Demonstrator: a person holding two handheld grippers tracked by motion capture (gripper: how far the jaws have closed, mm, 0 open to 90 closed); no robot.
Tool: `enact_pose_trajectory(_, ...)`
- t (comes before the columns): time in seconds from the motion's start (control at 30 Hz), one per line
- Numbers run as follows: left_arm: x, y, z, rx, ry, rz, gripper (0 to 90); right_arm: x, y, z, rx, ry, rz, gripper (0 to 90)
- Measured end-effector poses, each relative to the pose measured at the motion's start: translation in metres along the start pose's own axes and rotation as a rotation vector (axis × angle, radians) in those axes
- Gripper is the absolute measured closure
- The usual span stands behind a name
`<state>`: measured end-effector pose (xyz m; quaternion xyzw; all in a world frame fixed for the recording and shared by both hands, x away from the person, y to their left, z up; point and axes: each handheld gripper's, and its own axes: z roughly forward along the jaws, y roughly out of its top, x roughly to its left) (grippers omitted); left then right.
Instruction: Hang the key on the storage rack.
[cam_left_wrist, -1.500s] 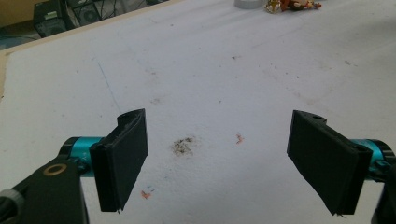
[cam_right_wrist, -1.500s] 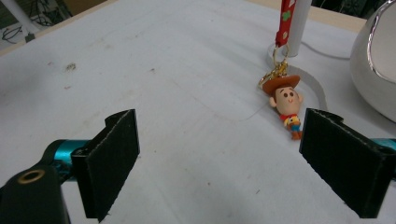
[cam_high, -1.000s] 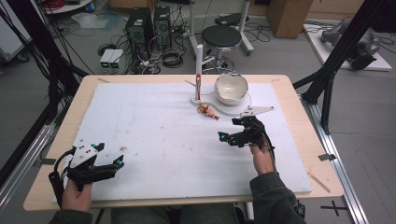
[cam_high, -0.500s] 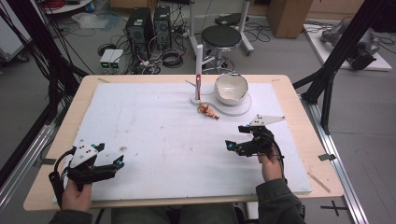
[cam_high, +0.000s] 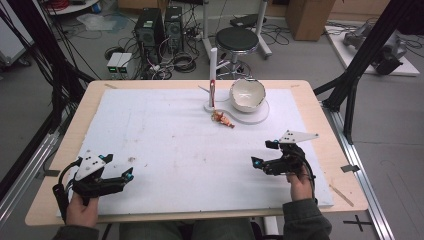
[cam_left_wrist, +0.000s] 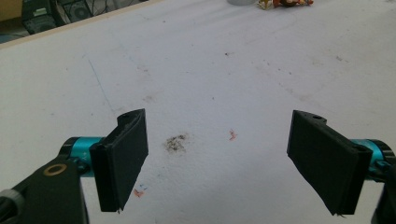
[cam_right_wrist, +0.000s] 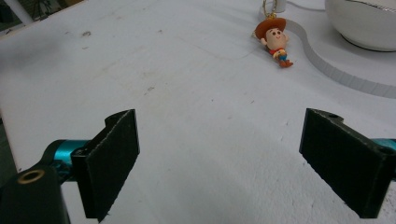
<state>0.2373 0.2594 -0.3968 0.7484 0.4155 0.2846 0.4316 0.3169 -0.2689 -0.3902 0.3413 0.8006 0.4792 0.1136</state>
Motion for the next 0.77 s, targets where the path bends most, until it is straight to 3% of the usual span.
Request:
enact_pose_trajectory(0.47, 0.001, -0.001, -0.001, -0.001, -0.022, 0.002, 20.8, 0.001, -0.016, -0.014, -0.013, 0.003, 0.03, 11.0)
enact_pose_trajectory(0.77, 0.002, -0.001, -0.002, -0.003, -0.028, -0.001, 20.9, 0.004, -0.02, -0.016, -0.016, 0.012, 0.005, 11.0)
